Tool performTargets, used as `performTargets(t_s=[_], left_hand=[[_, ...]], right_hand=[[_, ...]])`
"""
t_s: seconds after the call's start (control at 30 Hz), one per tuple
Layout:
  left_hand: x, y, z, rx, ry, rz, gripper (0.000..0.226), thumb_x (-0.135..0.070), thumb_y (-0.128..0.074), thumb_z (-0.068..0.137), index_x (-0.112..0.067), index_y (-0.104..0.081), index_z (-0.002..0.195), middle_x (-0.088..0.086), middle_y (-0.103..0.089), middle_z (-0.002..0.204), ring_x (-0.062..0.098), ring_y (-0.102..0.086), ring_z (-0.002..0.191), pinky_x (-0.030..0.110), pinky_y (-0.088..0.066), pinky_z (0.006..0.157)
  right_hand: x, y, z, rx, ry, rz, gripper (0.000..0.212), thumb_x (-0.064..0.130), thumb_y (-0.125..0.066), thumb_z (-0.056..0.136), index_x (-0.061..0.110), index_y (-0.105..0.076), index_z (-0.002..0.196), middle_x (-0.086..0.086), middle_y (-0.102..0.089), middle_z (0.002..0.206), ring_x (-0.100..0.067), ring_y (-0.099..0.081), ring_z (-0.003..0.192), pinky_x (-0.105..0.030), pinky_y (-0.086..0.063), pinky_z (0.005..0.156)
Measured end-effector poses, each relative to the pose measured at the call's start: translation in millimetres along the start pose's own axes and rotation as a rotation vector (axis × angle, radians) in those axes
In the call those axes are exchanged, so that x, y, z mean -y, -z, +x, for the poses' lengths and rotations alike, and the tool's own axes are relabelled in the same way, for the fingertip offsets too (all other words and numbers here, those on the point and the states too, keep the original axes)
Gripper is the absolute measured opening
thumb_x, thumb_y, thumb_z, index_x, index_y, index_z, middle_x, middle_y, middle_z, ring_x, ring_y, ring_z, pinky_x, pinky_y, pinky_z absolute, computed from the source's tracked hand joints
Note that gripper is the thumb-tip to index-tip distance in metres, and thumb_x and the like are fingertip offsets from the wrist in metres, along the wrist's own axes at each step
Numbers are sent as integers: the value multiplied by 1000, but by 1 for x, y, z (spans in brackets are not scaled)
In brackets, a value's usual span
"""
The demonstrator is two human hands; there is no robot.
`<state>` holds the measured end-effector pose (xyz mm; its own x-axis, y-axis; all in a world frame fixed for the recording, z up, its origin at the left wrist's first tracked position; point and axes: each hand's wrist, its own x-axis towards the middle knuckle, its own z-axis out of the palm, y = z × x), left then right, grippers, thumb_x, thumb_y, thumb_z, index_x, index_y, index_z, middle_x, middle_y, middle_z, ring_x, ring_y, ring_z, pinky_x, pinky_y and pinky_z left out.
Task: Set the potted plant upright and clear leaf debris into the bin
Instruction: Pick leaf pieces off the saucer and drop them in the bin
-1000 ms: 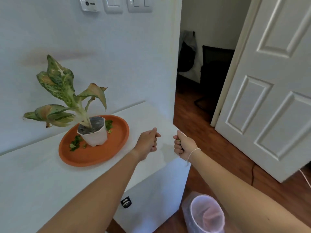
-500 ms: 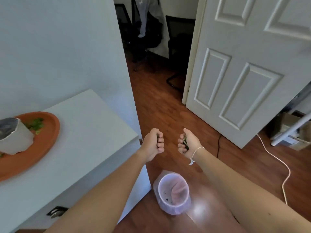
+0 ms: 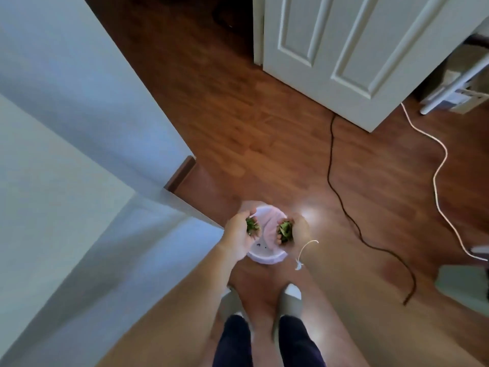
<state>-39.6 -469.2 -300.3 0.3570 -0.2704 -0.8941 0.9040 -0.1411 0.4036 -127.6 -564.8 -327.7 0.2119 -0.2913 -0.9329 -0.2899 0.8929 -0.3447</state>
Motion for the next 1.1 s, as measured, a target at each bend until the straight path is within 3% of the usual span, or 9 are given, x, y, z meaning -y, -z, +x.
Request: performTargets(t_s=[0.07,0.2,0.27,0.43,0.53,0.63,0.87,1.0,1.1], left_hand=[[17,6,38,-33,36,-2,22,-17,-43,96,-11,-55,79,6,-48,75,18,-45,64,26,-42,57],[51,23,112,-33,85,-11,43,-36,-34,99,-10,-52,129,9,-60,95,19,-52,77,33,-44,96],[64,30,145,-22,112,8,52,-44,-33,97,-15,-43,139,9,-60,100,19,-53,80,32,-41,99],[86,30,186,18,185,80,66,-55,-29,94,-16,-27,148,10,-39,148,27,-36,139,37,-26,112],[92,30,196,30,207,103,68,-57,-27,94,-22,-15,151,12,-22,157,30,-23,145,39,-20,116],[93,32,197,19,210,137,67,-56,-27,95,-22,-14,152,13,-19,158,31,-22,145,41,-21,116],[75,27,177,4,178,168,66,-54,-28,96,-19,-19,151,16,-17,159,32,-19,147,41,-18,118],[48,18,147,2,114,186,66,-54,-32,94,-19,-23,150,14,-22,157,32,-25,144,40,-21,117],[15,6,113,-5,47,205,67,-56,-35,93,-21,-26,149,11,-26,156,31,-31,141,39,-25,115]], right_hand=[[-18,2,32,-45,-42,35,15,19,-54,60,15,-55,74,-5,-52,61,-25,-49,61,-26,-43,53],[-48,10,95,-108,-59,132,20,18,-46,91,11,-52,74,-6,-50,67,-22,-48,60,-28,-41,52],[-61,14,128,-83,-73,179,26,28,-42,96,15,-52,76,-4,-51,70,-19,-49,61,-27,-42,48],[-85,25,189,-44,-124,157,31,43,-42,95,15,-56,89,1,-56,68,-17,-51,62,-23,-45,49],[-90,28,201,22,-159,87,54,51,-37,94,18,-45,137,-2,-57,110,-20,-57,89,-33,-48,74],[-89,32,202,23,-174,39,65,58,-35,93,24,-29,149,-1,-35,151,-23,-34,139,-43,-26,114],[-73,32,180,-8,-128,0,61,59,-35,93,27,-38,144,2,-38,151,-22,-37,137,-43,-28,111],[-53,21,146,-5,-75,-17,63,61,-42,89,25,-44,141,-1,-50,133,-17,-47,103,-35,-38,89],[-25,10,110,13,-31,-41,52,55,-45,90,25,-50,133,-3,-51,137,-25,-49,106,-42,-35,108]])
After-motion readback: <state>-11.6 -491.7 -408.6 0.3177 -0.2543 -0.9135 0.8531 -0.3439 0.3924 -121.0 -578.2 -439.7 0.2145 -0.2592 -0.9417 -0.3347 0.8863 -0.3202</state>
